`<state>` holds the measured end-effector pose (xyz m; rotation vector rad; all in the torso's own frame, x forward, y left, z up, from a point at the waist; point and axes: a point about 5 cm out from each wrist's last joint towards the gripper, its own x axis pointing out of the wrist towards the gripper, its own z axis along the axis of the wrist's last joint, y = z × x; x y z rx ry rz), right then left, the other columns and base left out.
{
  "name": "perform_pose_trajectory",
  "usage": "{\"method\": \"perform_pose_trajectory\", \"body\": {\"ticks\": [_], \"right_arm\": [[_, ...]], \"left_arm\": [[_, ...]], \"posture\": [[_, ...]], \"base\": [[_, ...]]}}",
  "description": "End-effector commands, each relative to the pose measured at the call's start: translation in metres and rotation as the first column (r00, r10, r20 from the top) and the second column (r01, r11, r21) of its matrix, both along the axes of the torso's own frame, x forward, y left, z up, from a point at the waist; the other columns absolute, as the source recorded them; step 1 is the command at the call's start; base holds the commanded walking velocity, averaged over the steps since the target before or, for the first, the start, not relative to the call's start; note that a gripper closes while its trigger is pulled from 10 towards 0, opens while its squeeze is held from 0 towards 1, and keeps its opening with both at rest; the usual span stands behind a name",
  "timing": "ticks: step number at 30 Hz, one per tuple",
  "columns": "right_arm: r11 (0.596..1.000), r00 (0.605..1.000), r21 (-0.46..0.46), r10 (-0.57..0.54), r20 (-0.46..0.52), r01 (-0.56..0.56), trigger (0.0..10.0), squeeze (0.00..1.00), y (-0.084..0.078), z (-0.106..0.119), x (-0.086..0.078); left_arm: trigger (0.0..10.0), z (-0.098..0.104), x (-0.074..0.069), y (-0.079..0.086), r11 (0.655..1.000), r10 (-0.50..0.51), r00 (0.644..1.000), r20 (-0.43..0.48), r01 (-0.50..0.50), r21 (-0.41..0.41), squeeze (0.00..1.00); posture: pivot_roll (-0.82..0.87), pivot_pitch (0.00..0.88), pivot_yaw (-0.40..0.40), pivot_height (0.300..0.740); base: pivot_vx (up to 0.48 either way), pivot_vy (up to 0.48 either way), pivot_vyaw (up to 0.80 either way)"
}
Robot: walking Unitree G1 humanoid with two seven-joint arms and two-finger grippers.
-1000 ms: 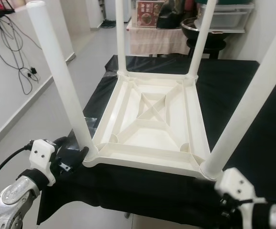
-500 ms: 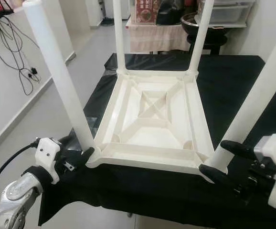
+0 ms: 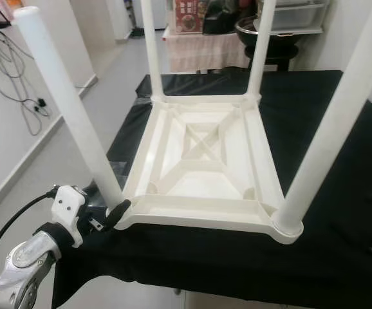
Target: Building children table
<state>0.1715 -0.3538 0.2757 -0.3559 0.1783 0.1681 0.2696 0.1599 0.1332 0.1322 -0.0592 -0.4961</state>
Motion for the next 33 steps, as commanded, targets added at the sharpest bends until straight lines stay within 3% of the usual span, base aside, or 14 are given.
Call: {"method": "perform_pose_trajectory", "body": {"ticks": [1,6,9,16,22,23,26,28,30,31,33], "right_arm": [[0.999,0.999,0.027,-0.02,0.031,0.019,10.0,0.0,0.0,0.002,0.004],[0.993,0.992,0.088,0.073,0.104,-0.082,10.0,0.0,0.013,0.009,0.009],[0.957,0.955,0.121,0.241,0.174,-0.263,10.0,0.0,0.031,0.019,0.007],[0.952,0.948,0.126,0.252,0.195,-0.279,10.0,0.0,0.028,0.024,0.007],[0.971,0.972,0.07,0.225,0.062,-0.229,10.0,0.0,0.006,0.014,-0.005],[0.971,0.973,0.06,0.23,0.0,-0.23,10.0,0.0,0.004,0.007,-0.011],[0.958,0.952,0.067,0.283,-0.112,-0.277,10.0,0.0,0.011,-0.006,-0.024],[0.958,0.952,0.067,0.283,-0.112,-0.277,10.0,0.0,0.011,-0.006,-0.024],[0.943,0.936,0.09,0.331,-0.123,-0.321,10.0,0.0,0.019,-0.008,-0.027],[0.923,0.922,0.108,0.379,-0.08,-0.37,10.0,0.0,0.029,-0.005,-0.025],[0.923,0.922,0.108,0.379,-0.08,-0.37,10.0,0.0,0.029,-0.005,-0.025]], "left_arm": [[10.0,-0.005,-0.002,0.003,1.0,-0.002,1.0,-0.02,0.002,0.02,0.0],[10.0,-0.005,-0.002,0.002,1.0,-0.008,1.0,-0.019,0.008,0.027,0.0],[10.0,-0.007,-0.002,0.002,0.999,-0.005,1.0,-0.015,0.005,0.034,0.0],[10.0,-0.008,-0.002,0.002,0.999,0.002,1.0,-0.014,-0.002,0.033,0.0],[10.0,-0.009,-0.002,0.002,0.999,0.008,1.0,-0.013,-0.007,0.033,0.0],[10.0,-0.009,-0.002,0.002,0.999,0.008,1.0,-0.013,-0.008,0.032,0.0],[10.0,-0.009,-0.002,0.003,0.999,0.008,1.0,-0.013,-0.008,0.033,0.0],[10.0,-0.009,-0.002,0.003,0.999,0.008,1.0,-0.013,-0.008,0.033,0.0],[10.0,-0.009,-0.002,0.003,0.999,0.008,1.0,-0.013,-0.008,0.033,0.0],[10.0,-0.009,-0.002,0.003,0.999,0.008,1.0,-0.013,-0.007,0.034,0.0],[10.0,-0.009,-0.002,0.003,0.999,0.008,1.0,-0.013,-0.007,0.034,0.0]], "posture": [[-0.21,0.083,0.059,0.74],[-0.2,0.079,0.056,0.74],[-0.2,0.073,0.051,0.74],[-0.2,0.068,0.044,0.74],[-0.2,0.066,0.041,0.74],[-0.21,0.07,0.043,0.74],[-0.21,0.074,0.05,0.74],[-0.21,0.074,0.05,0.74],[-0.21,0.076,0.053,0.74],[-0.21,0.076,0.053,0.74],[-0.21,0.076,0.053,0.74]], "base": [[0.0,0.0,0.0],[0.0,0.0,0.0],[0.0,0.0,0.0],[0.0,0.0,0.0],[0.0,0.0,0.0],[0.0,0.0,0.0],[0.0,0.0,0.0],[0.0,0.0,0.0],[0.0,0.0,0.0],[0.0,0.0,0.0],[0.0,0.0,0.0]]}}
